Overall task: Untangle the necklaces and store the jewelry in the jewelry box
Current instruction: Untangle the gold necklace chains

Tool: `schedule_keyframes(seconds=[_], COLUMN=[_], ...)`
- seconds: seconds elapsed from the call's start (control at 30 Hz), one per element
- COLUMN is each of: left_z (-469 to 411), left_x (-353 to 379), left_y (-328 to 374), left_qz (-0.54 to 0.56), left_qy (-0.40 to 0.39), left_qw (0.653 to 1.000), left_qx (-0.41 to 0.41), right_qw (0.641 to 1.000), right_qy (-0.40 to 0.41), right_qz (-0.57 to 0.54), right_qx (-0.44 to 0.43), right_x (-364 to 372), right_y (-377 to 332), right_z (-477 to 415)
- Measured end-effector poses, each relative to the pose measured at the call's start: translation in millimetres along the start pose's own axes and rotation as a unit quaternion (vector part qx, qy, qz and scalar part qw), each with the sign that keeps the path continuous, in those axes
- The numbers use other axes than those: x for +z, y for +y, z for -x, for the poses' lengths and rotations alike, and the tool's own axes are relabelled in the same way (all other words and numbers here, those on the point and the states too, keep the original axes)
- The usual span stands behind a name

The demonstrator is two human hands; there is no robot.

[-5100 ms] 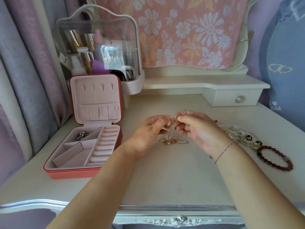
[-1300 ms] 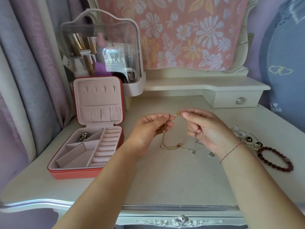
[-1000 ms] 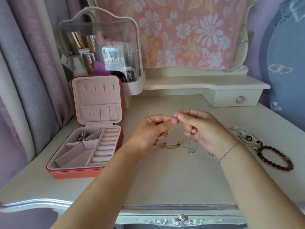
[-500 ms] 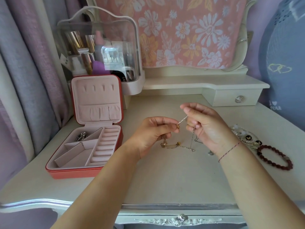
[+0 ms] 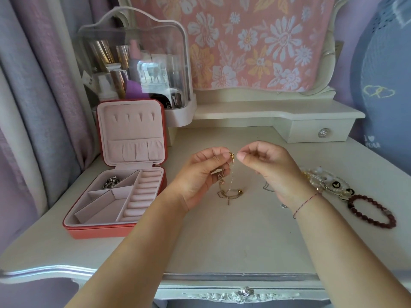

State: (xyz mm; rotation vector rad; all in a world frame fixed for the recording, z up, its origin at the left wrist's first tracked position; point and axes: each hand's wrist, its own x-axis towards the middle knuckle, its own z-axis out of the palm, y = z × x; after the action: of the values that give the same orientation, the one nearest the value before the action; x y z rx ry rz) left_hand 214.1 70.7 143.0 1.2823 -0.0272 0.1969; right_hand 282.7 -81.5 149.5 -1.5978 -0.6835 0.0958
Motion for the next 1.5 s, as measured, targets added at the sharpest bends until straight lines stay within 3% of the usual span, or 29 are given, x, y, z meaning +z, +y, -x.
schedule_keyframes(seconds=[0.23,0.37,0.5,0.57,0.63,0.8,0.93,1.0,1.1,1.23,1.37,1.5], left_z=[-1.3,-3.1,-8.2,-11.0,-11.0,-12.6,-14.5,-20.1,-42.6,-75.7,-95.9,-106.6], left_x=[2.8,1.7,-1.9,-5.3,-6.0,-3.9,0.6,8.1,21.5,32.8,33.2,32.1], left_y=[-0.5,-4.0,-9.2,-15.9,-23.7,-34.7,-36.5,-31.3,-25.3,-37.2,-50.6,-52.2], left_qz=[0.017,0.002,-0.096,-0.264,-0.418,-0.524,-0.627,-0.641,-0.633,-0.669,-0.702,-0.707], left_qy=[0.027,0.054,0.115,0.150,0.149,0.111,0.143,0.125,0.017,-0.106,-0.123,-0.116], left_qw=[0.999,0.998,0.989,0.953,0.896,0.844,0.763,0.755,0.773,0.735,0.698,0.694], left_qx=[-0.020,-0.016,-0.012,0.002,0.024,0.038,0.059,0.056,0.018,-0.025,-0.065,-0.063], right_qw=[0.999,0.998,0.993,0.983,0.971,0.931,0.898,0.877,0.847,0.831,0.842,0.852], right_qy=[0.026,-0.036,0.042,0.076,0.080,0.032,0.017,-0.002,-0.028,-0.030,-0.011,-0.001], right_qz=[-0.047,0.056,0.110,0.164,0.223,0.357,0.420,0.453,0.500,0.521,0.493,0.457], right_qx=[0.003,-0.012,-0.005,-0.010,-0.020,-0.061,-0.132,-0.158,-0.177,-0.193,-0.220,-0.254], right_x=[-5.8,8.0,-9.7,-36.5,-58.8,-66.3,-62.0,-59.9,-57.2,-56.2,-55.7,-58.9], right_y=[-1.0,-2.0,-7.8,-15.9,-15.8,17.8,36.9,39.3,40.8,42.3,43.0,44.5], right_z=[-1.2,5.2,4.4,12.2,32.3,94.6,113.1,114.1,113.5,112.7,114.8,119.9])
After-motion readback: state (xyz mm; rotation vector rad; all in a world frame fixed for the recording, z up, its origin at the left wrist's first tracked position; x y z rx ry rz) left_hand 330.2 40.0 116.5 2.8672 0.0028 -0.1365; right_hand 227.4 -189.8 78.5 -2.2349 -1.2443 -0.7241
